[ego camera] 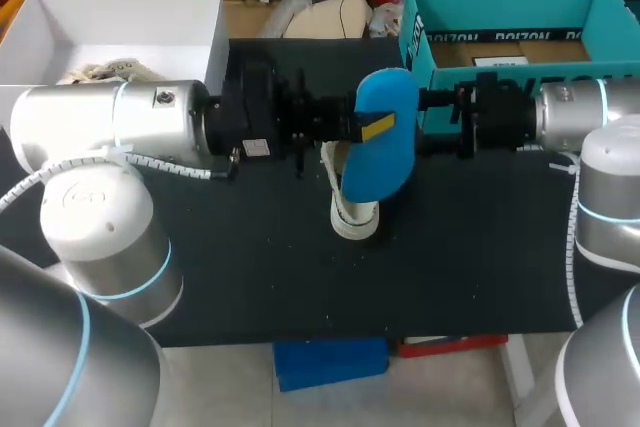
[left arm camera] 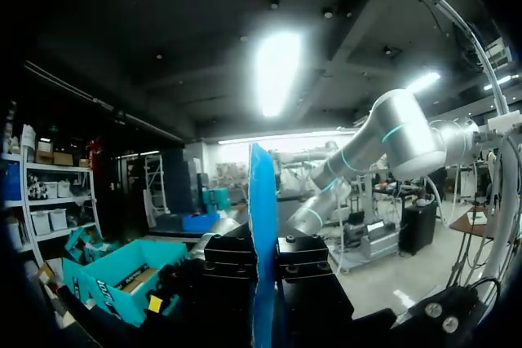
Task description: Take the shoe out of the shoebox, open the shoe tongue, remove and reinsert the insole, then place the shoe into the shoebox
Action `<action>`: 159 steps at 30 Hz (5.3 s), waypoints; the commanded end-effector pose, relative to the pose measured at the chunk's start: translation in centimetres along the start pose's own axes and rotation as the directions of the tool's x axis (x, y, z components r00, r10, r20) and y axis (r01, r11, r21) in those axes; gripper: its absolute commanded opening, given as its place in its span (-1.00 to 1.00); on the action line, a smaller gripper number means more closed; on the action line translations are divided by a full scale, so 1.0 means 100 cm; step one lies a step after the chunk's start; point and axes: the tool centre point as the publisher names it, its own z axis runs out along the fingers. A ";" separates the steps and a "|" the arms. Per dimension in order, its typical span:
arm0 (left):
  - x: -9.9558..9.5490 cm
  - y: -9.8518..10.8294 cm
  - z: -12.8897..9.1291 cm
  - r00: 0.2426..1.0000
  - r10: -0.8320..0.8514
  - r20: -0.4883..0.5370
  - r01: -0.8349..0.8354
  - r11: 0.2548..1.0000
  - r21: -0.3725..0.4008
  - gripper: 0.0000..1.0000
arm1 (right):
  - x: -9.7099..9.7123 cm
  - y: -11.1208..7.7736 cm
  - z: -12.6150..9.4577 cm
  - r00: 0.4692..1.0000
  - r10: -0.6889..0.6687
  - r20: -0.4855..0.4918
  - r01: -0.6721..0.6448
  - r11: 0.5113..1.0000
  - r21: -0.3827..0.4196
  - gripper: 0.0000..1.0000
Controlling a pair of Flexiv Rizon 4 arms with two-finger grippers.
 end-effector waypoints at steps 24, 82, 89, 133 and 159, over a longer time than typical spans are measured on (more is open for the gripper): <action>0.060 0.092 -0.025 0.584 0.811 -0.040 -0.805 0.573 -0.156 -1.00 | 0.000 0.000 0.001 1.000 0.000 0.000 0.000 1.000 -0.002 1.00; -0.025 0.237 -0.017 -0.145 0.985 -0.095 -0.968 -0.161 -0.191 -1.00 | 0.000 0.000 0.001 1.000 0.000 0.000 0.000 1.000 -0.002 1.00; -0.066 0.233 -0.005 -0.095 0.987 -0.129 -0.988 -0.110 -0.111 -1.00 | 0.000 0.000 0.001 1.000 0.000 0.000 0.000 1.000 -0.002 1.00; -0.088 0.246 -0.024 -0.078 0.983 -0.163 -0.996 -0.070 0.055 -1.00 | -0.001 -0.002 0.005 1.000 -0.016 -0.018 0.017 0.999 0.035 1.00; -0.088 0.246 -0.024 -0.078 0.983 -0.163 -0.996 -0.070 0.055 -1.00 | -0.018 -0.030 0.066 0.998 -0.052 -0.044 0.058 0.986 0.156 -0.56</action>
